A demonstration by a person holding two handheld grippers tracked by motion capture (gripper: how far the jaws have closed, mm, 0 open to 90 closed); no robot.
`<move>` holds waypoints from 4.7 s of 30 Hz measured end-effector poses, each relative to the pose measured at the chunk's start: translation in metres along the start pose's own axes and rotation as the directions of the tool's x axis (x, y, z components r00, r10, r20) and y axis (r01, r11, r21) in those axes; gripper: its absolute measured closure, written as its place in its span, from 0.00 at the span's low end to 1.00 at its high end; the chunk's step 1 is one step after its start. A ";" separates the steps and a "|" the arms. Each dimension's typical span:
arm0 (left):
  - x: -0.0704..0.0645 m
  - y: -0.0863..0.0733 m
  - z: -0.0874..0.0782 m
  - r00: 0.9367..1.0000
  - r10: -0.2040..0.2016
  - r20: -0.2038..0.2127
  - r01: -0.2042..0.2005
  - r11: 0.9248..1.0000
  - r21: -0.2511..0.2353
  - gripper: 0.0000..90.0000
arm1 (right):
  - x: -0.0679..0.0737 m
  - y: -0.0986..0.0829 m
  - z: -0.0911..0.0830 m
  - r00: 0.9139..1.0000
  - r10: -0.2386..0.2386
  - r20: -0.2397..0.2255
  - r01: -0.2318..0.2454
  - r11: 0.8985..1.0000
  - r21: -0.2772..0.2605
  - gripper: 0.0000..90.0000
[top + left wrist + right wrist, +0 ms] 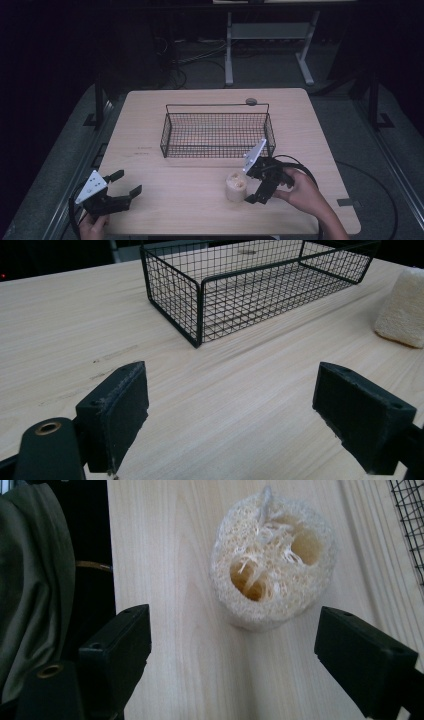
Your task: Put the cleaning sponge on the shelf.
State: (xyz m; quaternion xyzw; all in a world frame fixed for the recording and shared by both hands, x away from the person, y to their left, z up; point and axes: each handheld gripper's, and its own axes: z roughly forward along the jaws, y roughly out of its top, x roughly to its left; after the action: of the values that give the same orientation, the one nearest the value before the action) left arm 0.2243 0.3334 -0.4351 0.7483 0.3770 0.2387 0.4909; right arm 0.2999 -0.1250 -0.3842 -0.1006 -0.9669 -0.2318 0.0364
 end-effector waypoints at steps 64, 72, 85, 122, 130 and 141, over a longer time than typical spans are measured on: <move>0.002 0.000 -0.004 1.000 -0.013 -0.004 0.013 1.000 -0.018 0.16 | -0.014 0.053 -0.007 0.998 -0.068 0.004 0.068 0.997 0.047 0.33; 0.002 0.000 -0.004 1.000 -0.010 -0.002 0.010 1.000 -0.016 0.15 | -0.025 0.059 -0.019 0.998 -0.070 -0.010 0.070 0.997 0.019 0.33; 0.001 0.001 -0.002 1.000 -0.006 0.000 0.006 1.000 -0.014 0.15 | -0.039 0.076 -0.047 0.997 -0.076 0.007 0.076 0.997 0.004 0.33; 0.001 0.004 0.002 1.000 -0.009 0.000 0.009 1.000 -0.020 0.15 | -0.119 0.110 -0.073 0.998 0.030 0.053 -0.030 1.000 -0.009 0.33; -0.001 0.004 0.007 1.000 0.008 0.008 -0.008 1.000 0.004 0.15 | -0.139 0.107 -0.071 0.996 0.072 0.060 -0.070 0.997 -0.035 0.33; -0.003 0.005 0.010 1.000 0.022 0.016 -0.022 1.000 0.014 0.15 | -0.163 0.105 -0.053 0.990 0.118 0.079 -0.116 0.993 -0.027 0.33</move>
State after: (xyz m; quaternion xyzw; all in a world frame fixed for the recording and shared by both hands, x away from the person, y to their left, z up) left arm 0.2317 0.3245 -0.4342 0.7576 0.3667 0.2356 0.4860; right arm 0.4827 -0.0867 -0.3099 -0.1667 -0.9573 -0.2360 0.0100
